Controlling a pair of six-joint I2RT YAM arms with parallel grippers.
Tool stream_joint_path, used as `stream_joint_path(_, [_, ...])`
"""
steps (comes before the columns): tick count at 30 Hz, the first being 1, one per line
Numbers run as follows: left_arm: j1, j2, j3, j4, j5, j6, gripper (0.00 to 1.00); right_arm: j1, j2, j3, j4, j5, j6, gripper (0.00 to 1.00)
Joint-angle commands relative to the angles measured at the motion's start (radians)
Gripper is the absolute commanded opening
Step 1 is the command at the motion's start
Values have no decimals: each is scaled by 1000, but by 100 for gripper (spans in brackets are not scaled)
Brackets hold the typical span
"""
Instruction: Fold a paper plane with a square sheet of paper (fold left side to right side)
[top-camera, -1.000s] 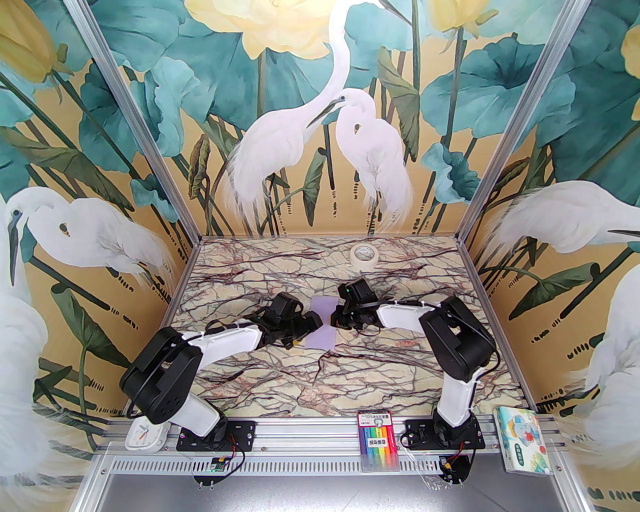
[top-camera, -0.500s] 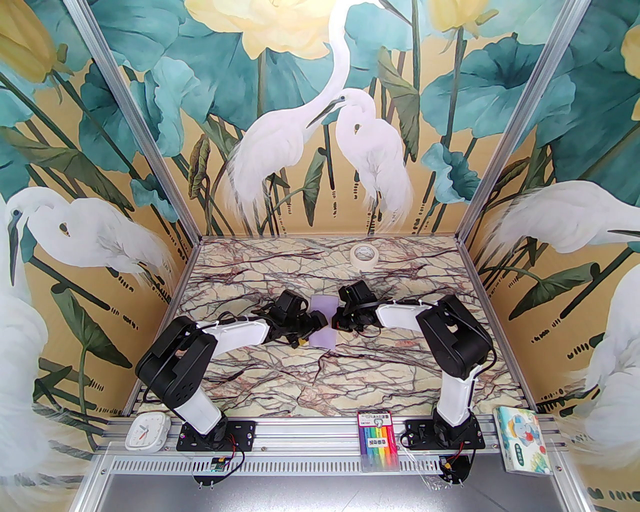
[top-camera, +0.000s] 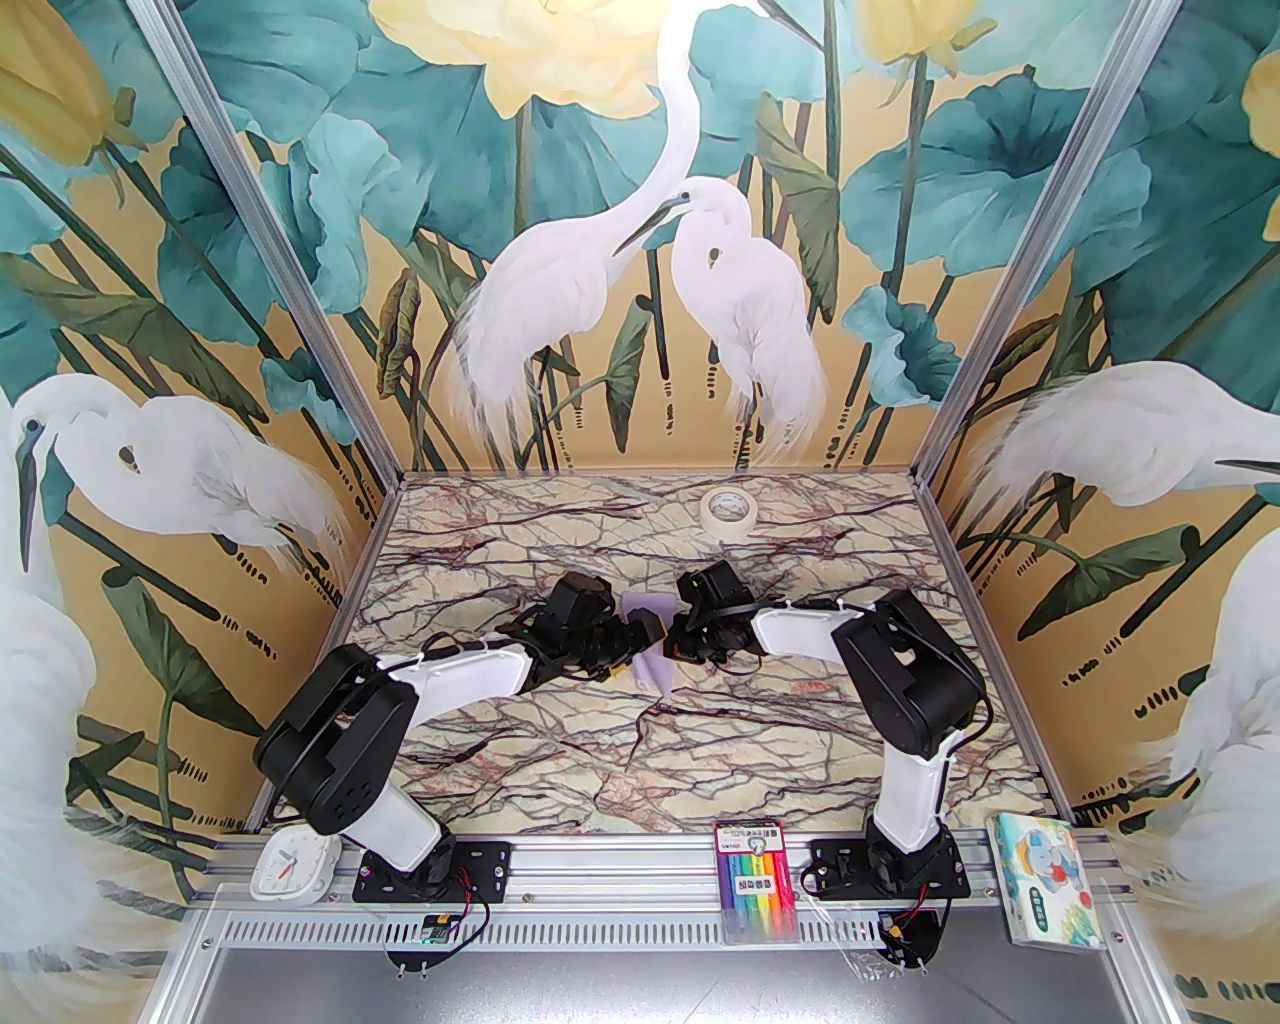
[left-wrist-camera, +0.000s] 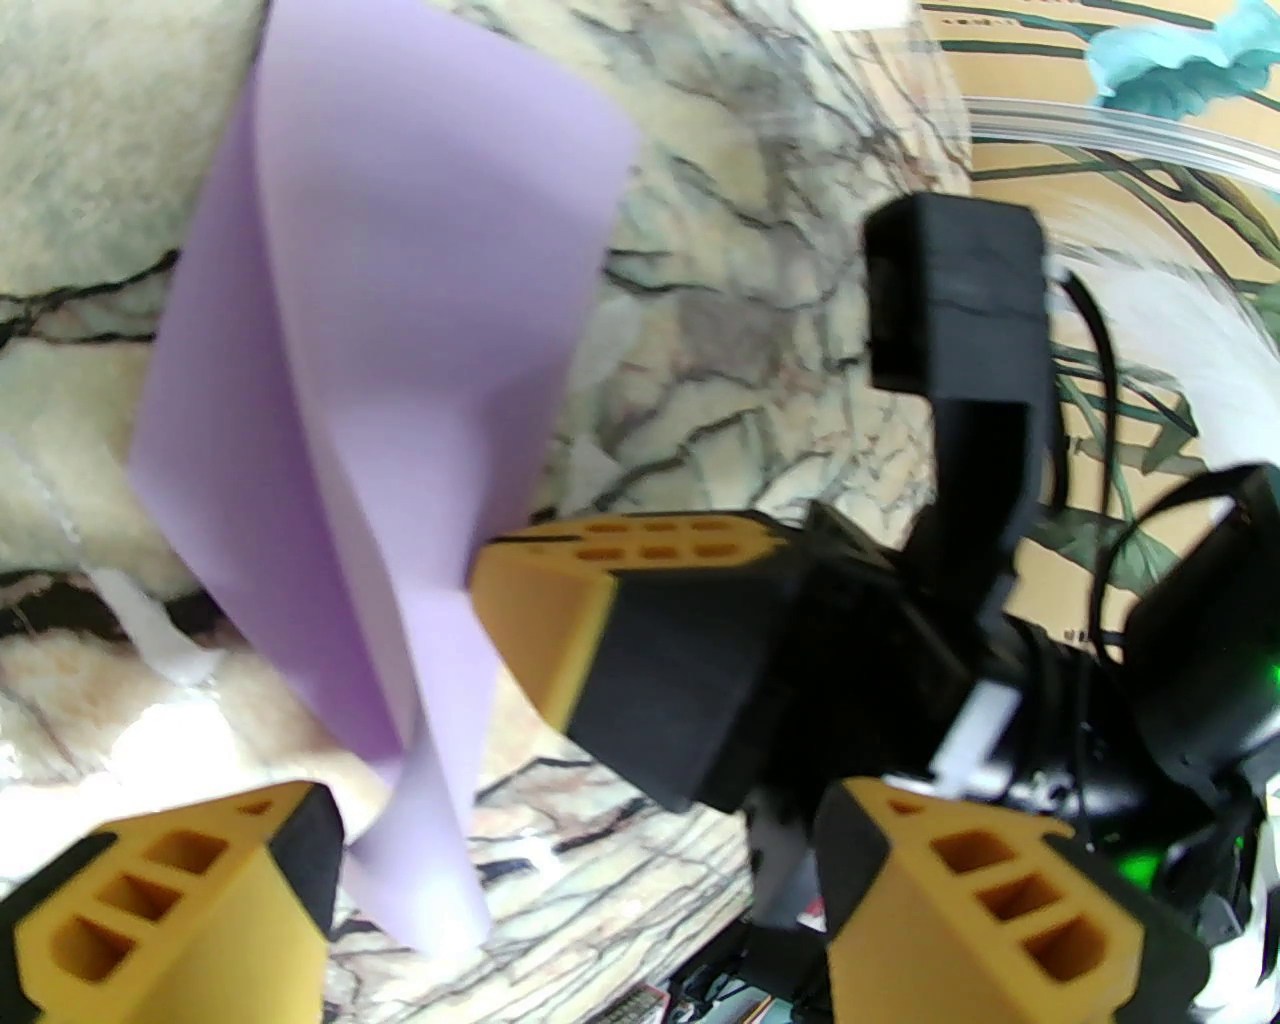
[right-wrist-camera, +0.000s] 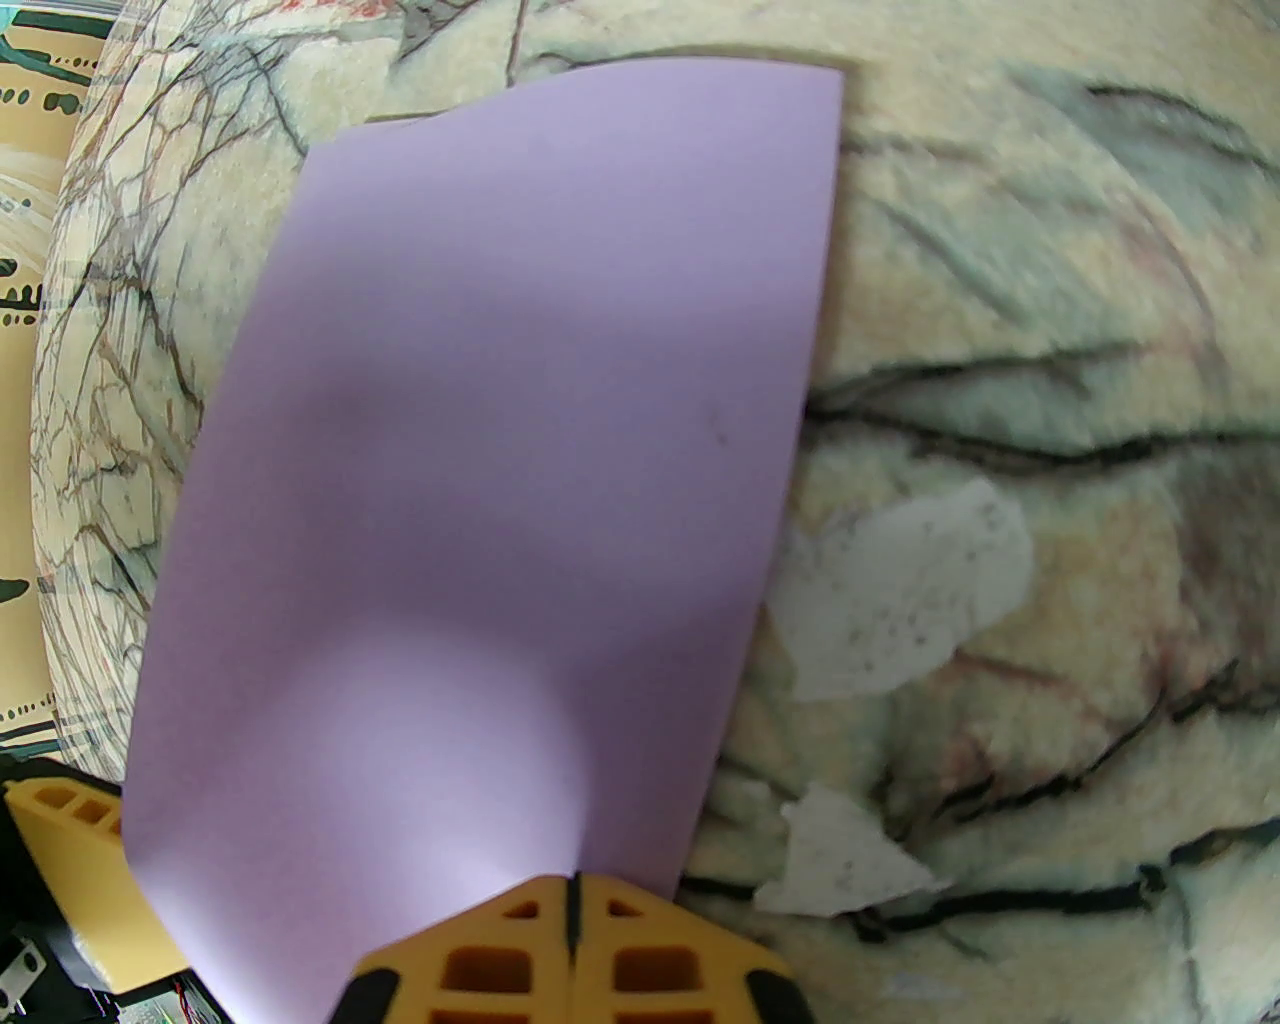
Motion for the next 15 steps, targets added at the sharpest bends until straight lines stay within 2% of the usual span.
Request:
stream_joint_path(1, [-7, -13, -20, 43, 58, 13, 79, 5, 28, 0, -13, -1, -3, 0])
stream_joint_path(8, [-23, -28, -14, 26, 74, 5, 78, 5, 27, 4, -18, 5, -5, 0])
stream_joint_path(15, [-22, 29, -3, 110, 66, -9, 80, 6, 28, -2, -10, -2, 0, 0])
